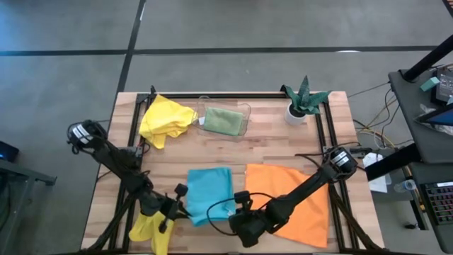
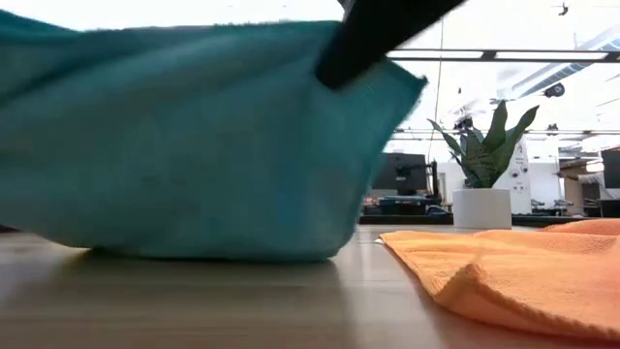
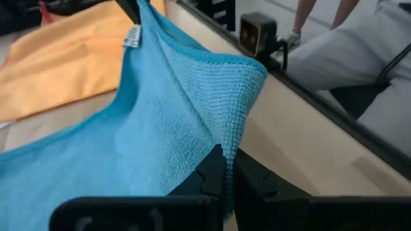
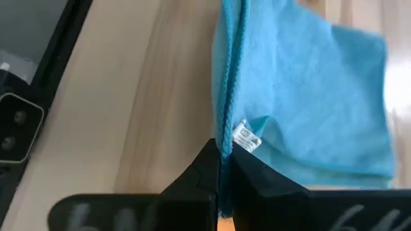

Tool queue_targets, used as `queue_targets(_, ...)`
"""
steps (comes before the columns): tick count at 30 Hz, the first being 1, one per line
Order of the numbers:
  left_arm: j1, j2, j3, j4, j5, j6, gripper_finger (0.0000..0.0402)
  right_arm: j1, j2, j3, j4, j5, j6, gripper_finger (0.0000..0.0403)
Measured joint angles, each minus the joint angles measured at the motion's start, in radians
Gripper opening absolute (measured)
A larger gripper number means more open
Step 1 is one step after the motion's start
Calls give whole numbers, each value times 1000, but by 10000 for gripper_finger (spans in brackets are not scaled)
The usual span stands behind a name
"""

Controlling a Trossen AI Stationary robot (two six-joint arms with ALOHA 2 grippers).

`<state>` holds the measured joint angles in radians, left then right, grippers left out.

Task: Fold microfiber towels
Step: Fold the blue towel

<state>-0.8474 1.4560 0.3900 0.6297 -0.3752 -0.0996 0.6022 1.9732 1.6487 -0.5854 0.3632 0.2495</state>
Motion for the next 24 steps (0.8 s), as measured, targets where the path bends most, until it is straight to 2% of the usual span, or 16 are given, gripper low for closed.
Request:
queue_targets(4,0,-82,-36,-50,-11,-25,0,-17,0,19,3,4,-27,8)
queue_targets(12,18,-176,-187,-50,-79,-161,0,-150,0,-22,4,0,-26,8)
queue_targets(17,48,-218,-253,-39,-104,-235,0,-239,0,-53,5,-45,-26,8)
queue_targets(24,118,-218,-273,-37,-81,-242,0,-312,4,-91,19,-133,-25,8)
